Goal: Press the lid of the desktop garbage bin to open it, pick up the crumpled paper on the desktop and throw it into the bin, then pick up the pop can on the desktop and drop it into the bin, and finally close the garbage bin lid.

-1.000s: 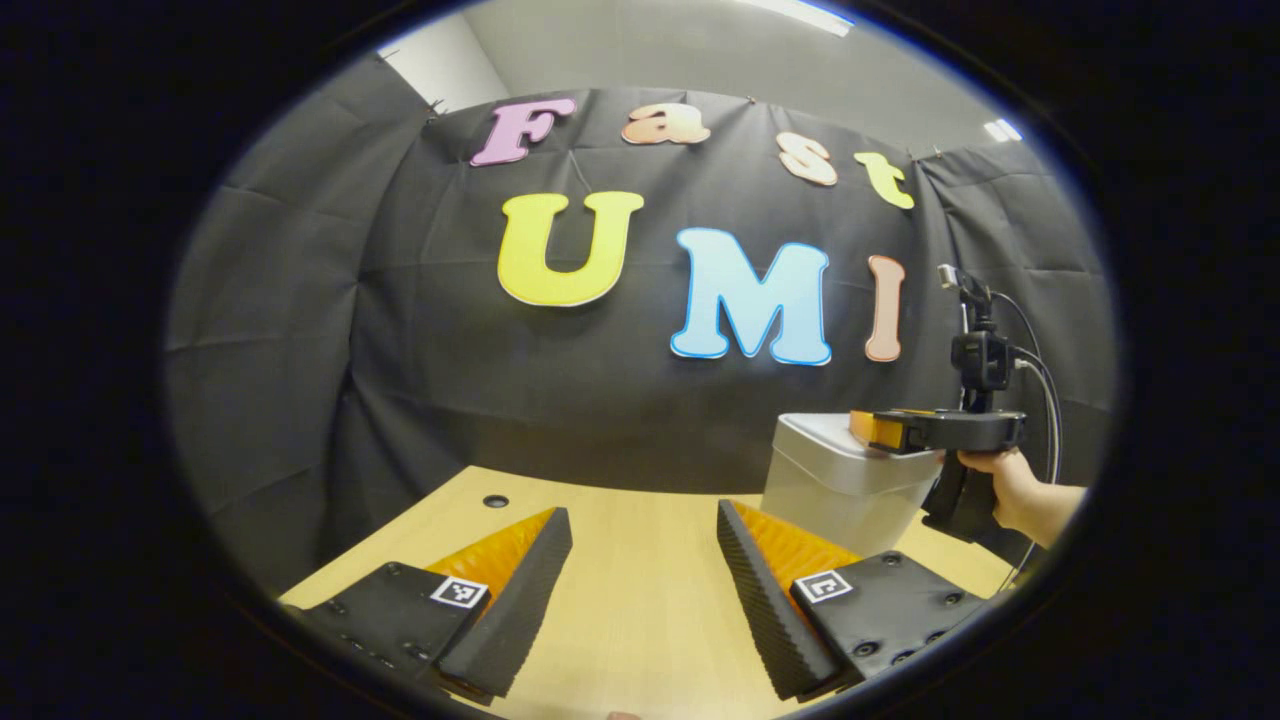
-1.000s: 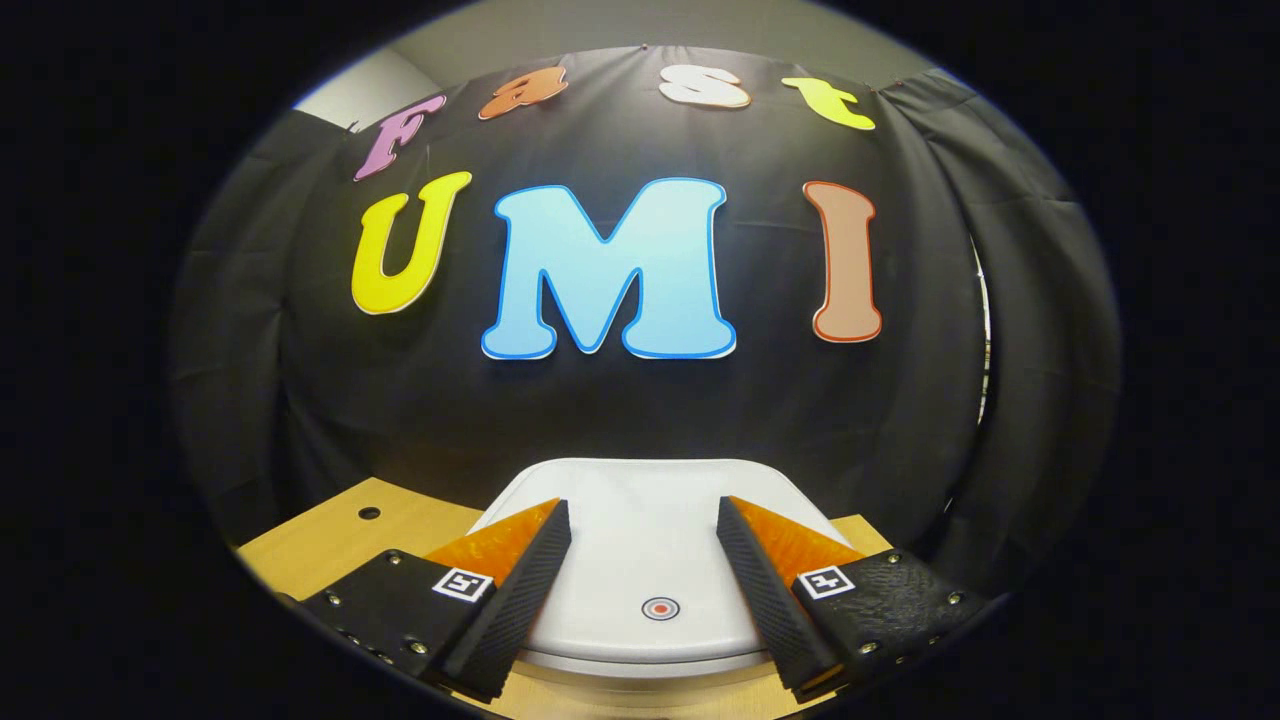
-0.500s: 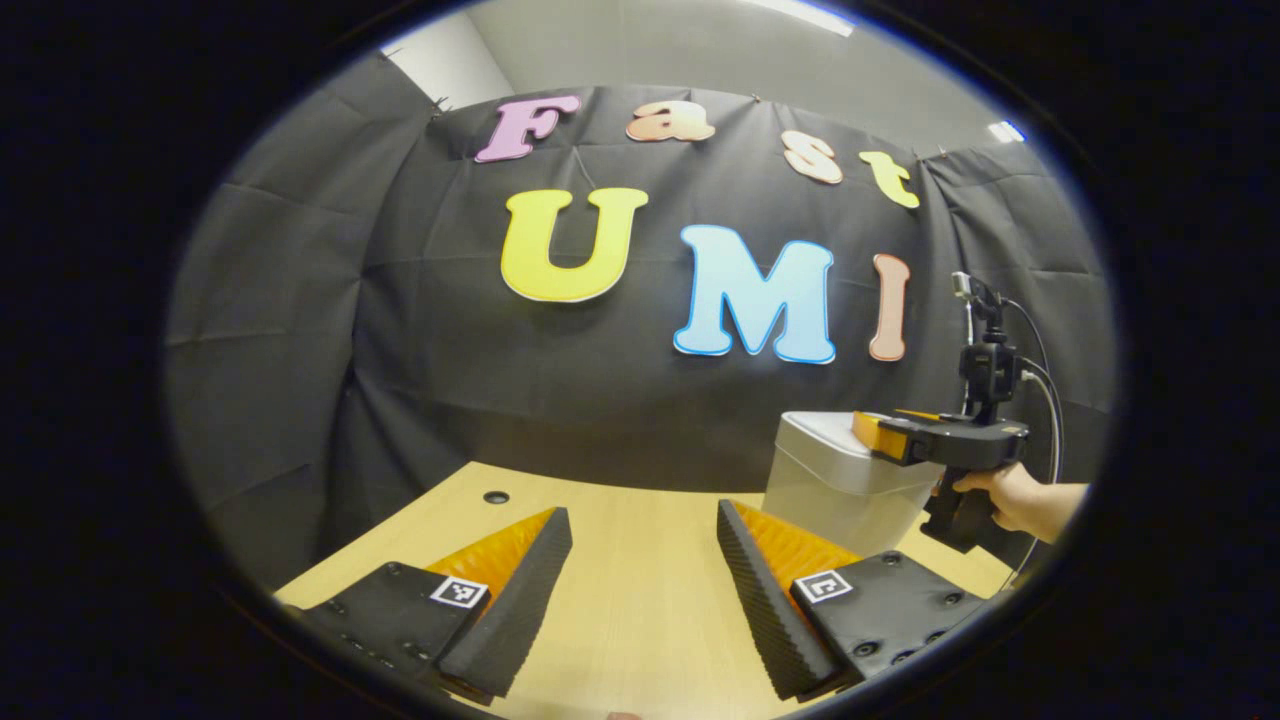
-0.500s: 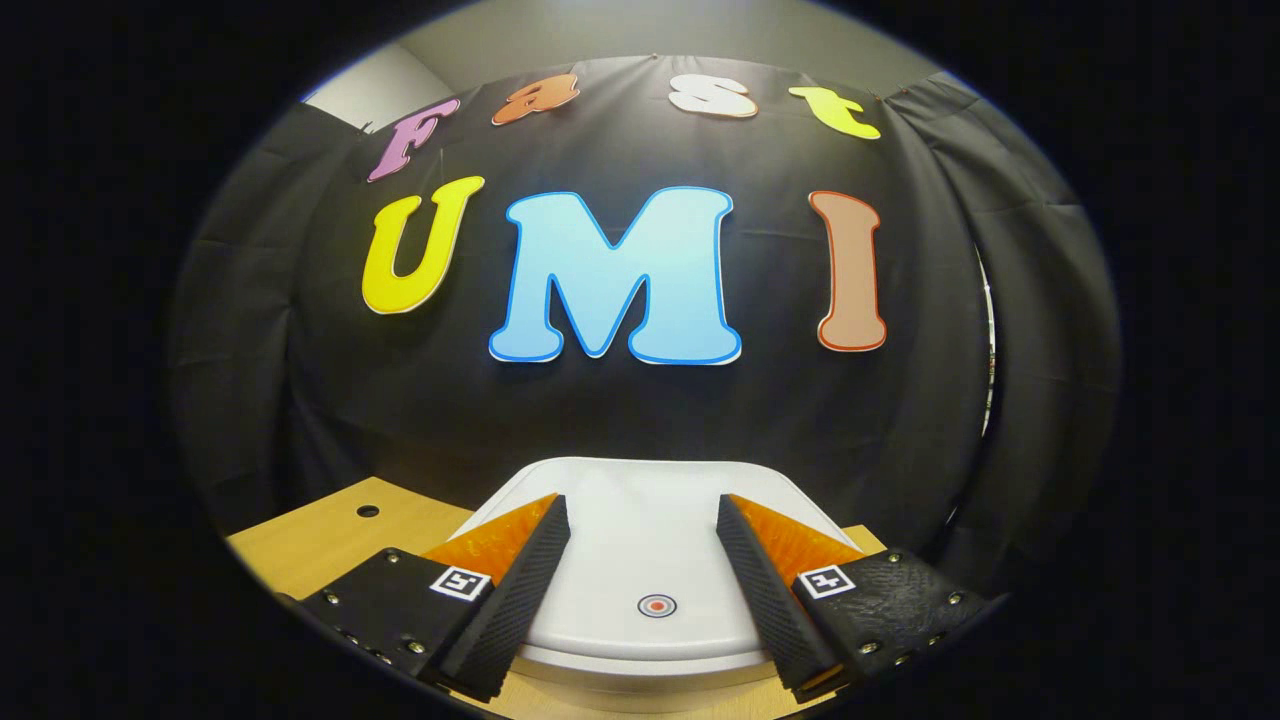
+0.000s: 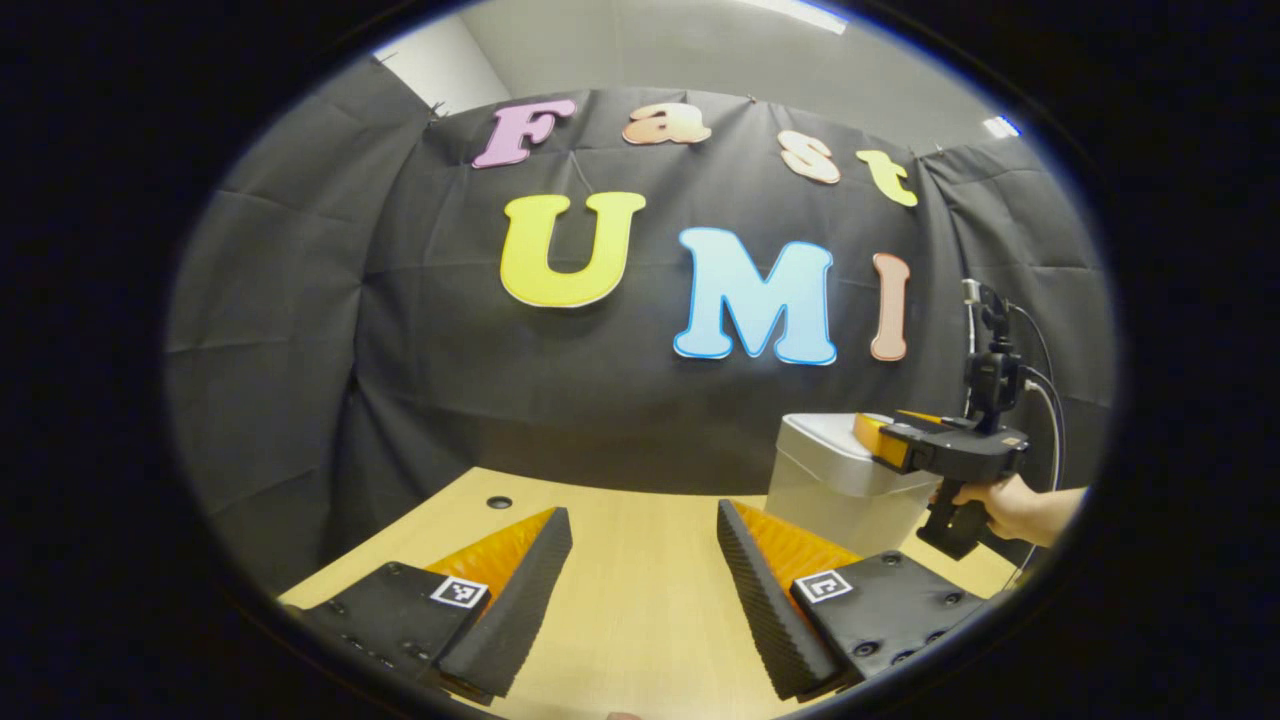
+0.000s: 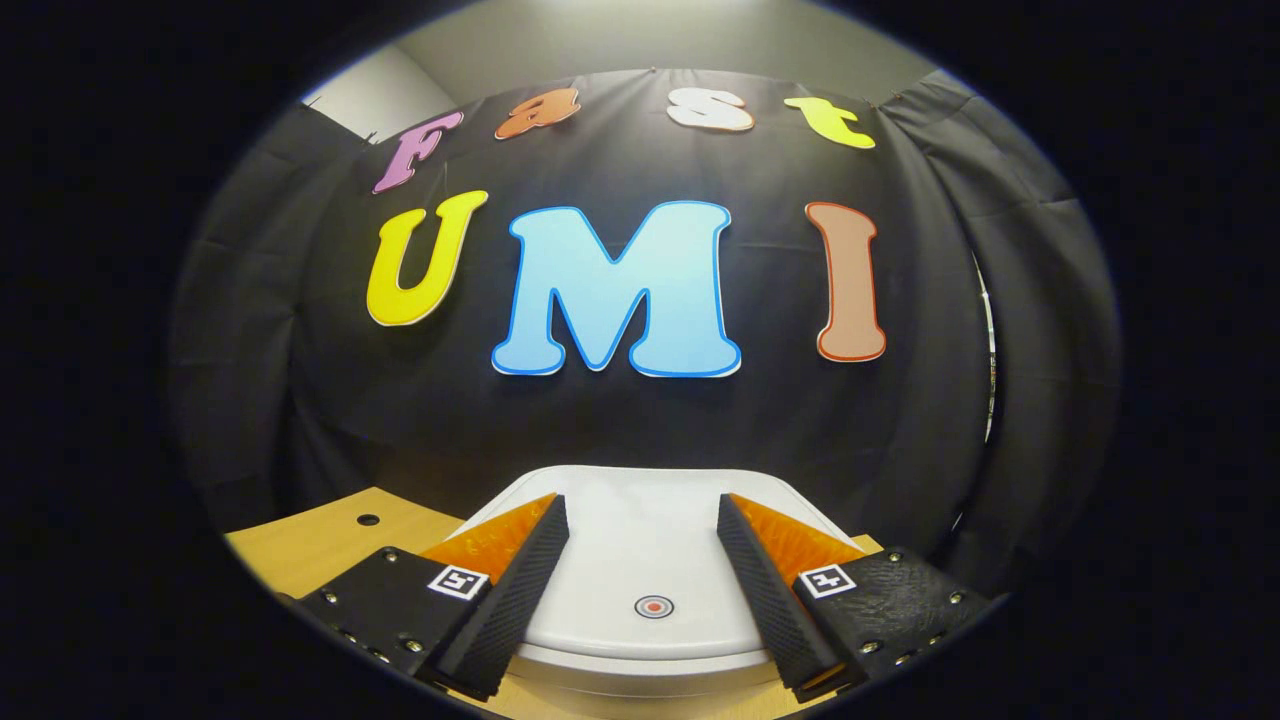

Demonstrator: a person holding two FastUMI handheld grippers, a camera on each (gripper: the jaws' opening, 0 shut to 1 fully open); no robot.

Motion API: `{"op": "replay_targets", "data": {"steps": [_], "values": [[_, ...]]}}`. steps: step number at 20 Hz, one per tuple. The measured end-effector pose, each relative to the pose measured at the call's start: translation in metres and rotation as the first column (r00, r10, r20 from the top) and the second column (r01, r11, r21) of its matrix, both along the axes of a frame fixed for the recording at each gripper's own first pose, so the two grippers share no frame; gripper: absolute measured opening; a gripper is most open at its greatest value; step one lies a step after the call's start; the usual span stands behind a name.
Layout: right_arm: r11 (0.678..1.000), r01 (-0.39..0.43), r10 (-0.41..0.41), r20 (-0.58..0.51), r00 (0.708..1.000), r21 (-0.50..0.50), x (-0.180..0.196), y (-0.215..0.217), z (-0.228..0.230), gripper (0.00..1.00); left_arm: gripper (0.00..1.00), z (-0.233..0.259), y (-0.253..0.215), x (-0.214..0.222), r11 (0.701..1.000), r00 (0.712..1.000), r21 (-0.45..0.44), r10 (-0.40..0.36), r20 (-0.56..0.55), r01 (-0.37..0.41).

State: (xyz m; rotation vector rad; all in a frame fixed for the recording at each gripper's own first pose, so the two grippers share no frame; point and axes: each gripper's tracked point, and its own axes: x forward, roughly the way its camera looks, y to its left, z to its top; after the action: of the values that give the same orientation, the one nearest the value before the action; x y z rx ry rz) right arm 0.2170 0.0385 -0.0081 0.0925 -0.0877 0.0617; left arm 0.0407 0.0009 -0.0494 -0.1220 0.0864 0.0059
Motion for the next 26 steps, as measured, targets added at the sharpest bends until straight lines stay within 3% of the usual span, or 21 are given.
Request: {"op": "replay_targets", "data": {"steps": [10, 15, 20, 26], "values": [[0.997, 0.066, -0.066, 0.003, 0.998, 0.032, -0.005, -0.001, 0.001, 0.97, 0.96, 0.013, -0.028, -0.034, 0.999, 1.000, 0.035, 0.017, 0.011, -0.017], [0.999, 0.024, -0.023, -0.046, 0.999, 0.024, -0.026, 0.000, 0.000, 0.97, 0.96, 0.012, -0.040, -0.061, 0.995, 0.996, 0.036, 0.093, -0.006, -0.093], [0.999, -0.037, 0.039, -0.105, 0.994, 0.028, -0.065, -0.003, -0.004, 0.97, 0.96, 0.016, -0.050, -0.080, 0.988, 0.989, 0.048, 0.150, 0.003, -0.150], [0.998, -0.058, 0.056, -0.114, 0.992, -0.014, -0.139, -0.018, -0.014, 0.96, 0.96, 0.014, -0.075, -0.073, 0.995, 0.996, 0.049, 0.091, 0.022, -0.092]]}}
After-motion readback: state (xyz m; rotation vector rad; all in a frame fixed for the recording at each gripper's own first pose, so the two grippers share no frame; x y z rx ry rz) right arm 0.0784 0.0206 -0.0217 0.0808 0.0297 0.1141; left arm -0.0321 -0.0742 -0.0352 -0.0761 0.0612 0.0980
